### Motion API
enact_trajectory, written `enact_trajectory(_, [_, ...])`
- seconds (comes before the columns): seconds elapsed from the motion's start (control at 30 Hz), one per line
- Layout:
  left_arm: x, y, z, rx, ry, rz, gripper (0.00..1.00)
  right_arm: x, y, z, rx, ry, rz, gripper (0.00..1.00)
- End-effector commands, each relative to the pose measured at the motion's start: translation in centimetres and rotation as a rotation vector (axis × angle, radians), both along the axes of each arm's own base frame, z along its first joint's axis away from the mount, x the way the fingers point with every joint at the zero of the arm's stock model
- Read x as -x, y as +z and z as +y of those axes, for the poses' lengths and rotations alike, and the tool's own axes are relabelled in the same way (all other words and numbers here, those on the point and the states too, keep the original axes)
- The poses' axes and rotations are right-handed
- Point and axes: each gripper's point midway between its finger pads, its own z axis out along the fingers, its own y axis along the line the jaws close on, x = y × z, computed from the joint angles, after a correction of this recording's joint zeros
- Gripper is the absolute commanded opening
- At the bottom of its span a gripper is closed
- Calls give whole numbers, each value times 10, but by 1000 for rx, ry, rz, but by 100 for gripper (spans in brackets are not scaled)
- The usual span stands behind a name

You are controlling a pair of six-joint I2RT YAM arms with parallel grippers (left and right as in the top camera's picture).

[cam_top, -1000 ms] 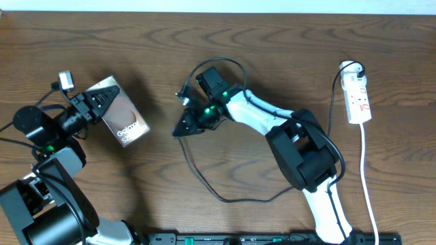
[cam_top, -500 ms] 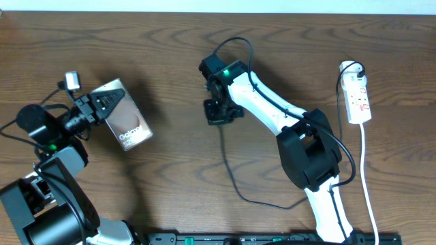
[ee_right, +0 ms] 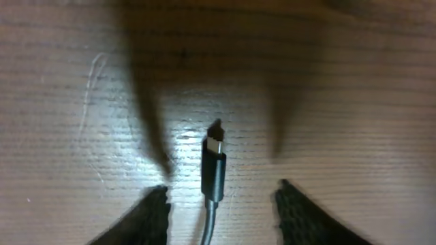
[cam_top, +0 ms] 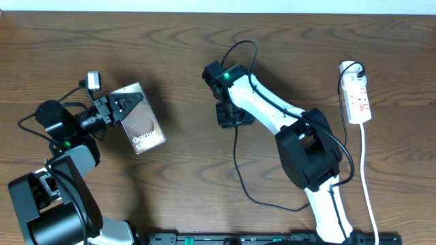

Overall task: Plug charger to phone and switch on socket
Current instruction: 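Pull the right gripper back rightward and reorient the connector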

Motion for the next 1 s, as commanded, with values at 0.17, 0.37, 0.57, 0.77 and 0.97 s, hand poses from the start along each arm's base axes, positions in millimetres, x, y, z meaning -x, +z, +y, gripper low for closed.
enact_trajectory(0.17, [2, 2, -2, -18, -9, -34, 7, 14, 1, 7, -45, -72, 45, 58])
enact_trajectory(0.37, [2, 2, -2, -28, -9, -50, 7, 19, -23, 12, -90, -94, 51, 64])
enact_trajectory(0.57, [2, 2, -2, -31, -8, -56, 7, 21, -35, 11, -96, -98, 50, 60])
enact_trajectory(0.77, [2, 2, -2, -31, -8, -56, 7, 22, -35, 9, -92, -100, 55, 33])
enact_trajectory(0.97, [2, 2, -2, -34, -8, -60, 7, 28, -34, 6, -76, -101, 75, 19])
